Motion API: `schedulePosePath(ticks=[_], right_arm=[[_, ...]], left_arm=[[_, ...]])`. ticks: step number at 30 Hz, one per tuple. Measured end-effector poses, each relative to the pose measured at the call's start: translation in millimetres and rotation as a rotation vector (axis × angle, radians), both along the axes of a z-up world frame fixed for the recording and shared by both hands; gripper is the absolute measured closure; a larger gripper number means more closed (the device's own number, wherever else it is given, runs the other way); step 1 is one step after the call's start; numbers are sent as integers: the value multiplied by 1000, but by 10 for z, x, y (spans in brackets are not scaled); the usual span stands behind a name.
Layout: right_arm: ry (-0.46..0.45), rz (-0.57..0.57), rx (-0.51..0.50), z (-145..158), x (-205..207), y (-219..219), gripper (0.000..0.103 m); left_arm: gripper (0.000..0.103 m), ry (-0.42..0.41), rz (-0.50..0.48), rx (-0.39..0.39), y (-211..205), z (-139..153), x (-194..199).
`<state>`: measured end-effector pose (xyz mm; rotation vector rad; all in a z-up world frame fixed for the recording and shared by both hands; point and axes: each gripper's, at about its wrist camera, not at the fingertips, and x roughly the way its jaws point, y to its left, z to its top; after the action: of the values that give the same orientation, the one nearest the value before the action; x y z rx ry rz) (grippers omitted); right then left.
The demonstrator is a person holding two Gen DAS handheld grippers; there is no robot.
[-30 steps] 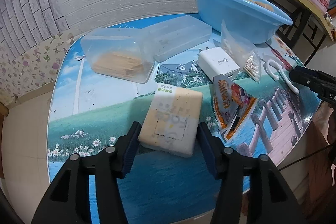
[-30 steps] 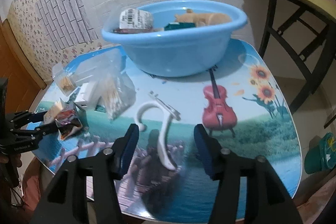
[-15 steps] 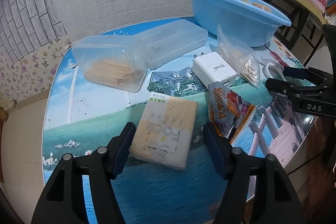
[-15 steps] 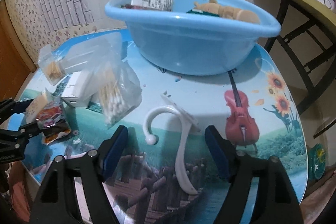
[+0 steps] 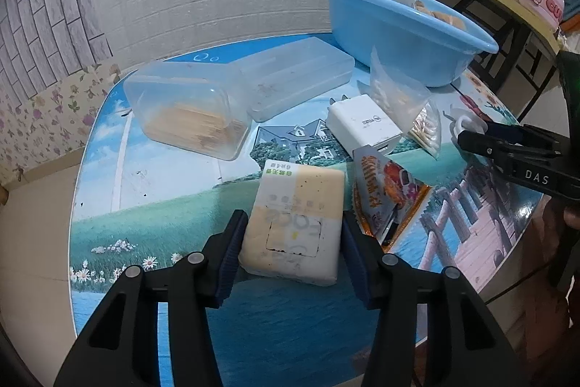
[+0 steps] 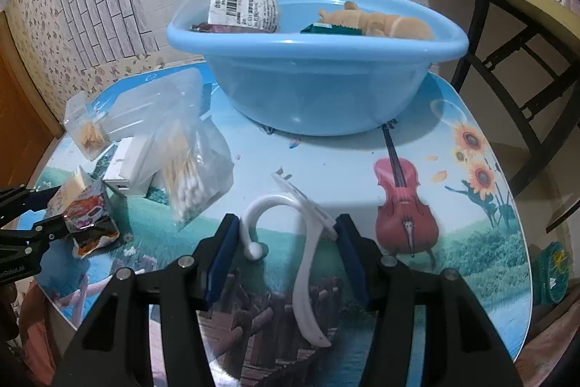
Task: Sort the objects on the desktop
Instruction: 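Grasp the cream Face tissue pack with the left tool while the right tool grasps the white hanger, then carry the tissue pack and the hanger over the blue basin and release both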
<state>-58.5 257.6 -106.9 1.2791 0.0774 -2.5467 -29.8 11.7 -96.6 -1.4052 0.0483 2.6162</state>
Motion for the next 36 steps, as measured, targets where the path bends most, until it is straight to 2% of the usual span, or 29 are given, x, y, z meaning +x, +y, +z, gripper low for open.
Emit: schedulePosePath(ticks=[8, 18, 25, 36], right_arm=[[36, 44, -19, 160, 78, 27, 49], [87, 83, -52, 417, 154, -35, 49], [113, 100, -75, 529, 227, -35, 49], [223, 124, -124, 890, 323, 30, 49]], left_arm=[[55, 32, 6, 7, -3, 165, 31], [56, 17, 27, 24, 20, 324, 46], [57, 36, 32, 34, 48, 462, 52], [57, 101, -24, 52, 262, 832, -14]])
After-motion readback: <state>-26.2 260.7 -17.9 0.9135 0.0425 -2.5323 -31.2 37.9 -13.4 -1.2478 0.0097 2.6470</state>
